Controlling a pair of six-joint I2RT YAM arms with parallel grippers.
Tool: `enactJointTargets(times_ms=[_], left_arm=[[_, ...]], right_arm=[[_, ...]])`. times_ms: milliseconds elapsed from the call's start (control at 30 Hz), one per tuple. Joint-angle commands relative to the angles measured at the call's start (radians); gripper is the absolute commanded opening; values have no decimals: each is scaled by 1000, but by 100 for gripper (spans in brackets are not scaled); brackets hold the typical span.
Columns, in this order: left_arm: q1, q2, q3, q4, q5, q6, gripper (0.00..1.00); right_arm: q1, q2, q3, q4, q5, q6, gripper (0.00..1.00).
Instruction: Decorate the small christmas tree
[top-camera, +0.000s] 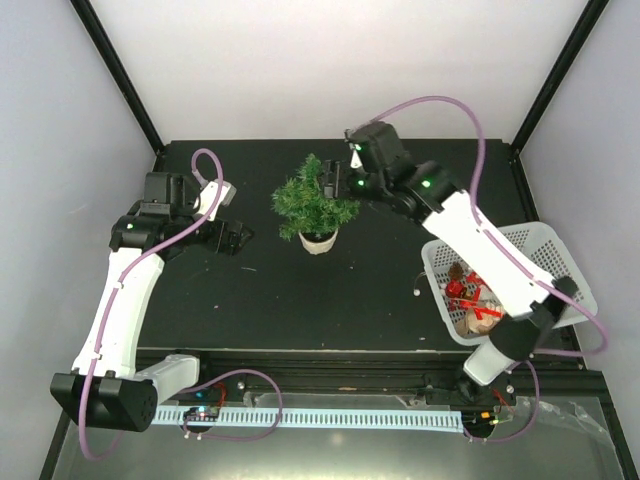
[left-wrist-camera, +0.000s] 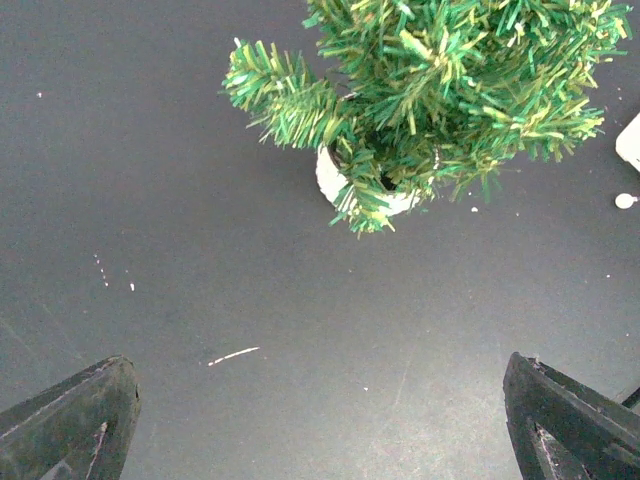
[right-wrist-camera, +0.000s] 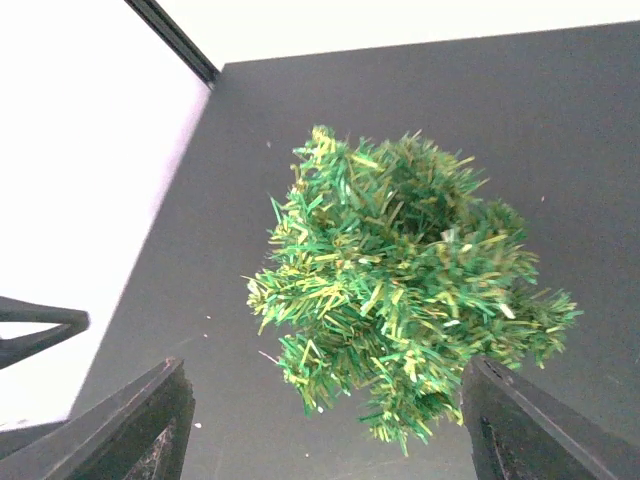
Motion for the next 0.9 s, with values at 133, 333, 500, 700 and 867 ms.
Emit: enactJointTargets(times_ms=[133,333,500,700,867], left_arm=[[7,17,84,-50,74,49,99],[-16,37,123,-115,98,150,99],[-71,78,165,-159,43,200,99],[-195,101,158,-162,6,235,99],[-251,109,135,-159,85,298,99]], right_arm=[[3,-222,-113,-64,150,-32,73],[3,-414,-276,-330,335,80,72],[-38,-633,-555,-426,342,208,72],[-97,-737,-785,-373,217,250,72],[-178,-721,-835,-284,101,248,71]])
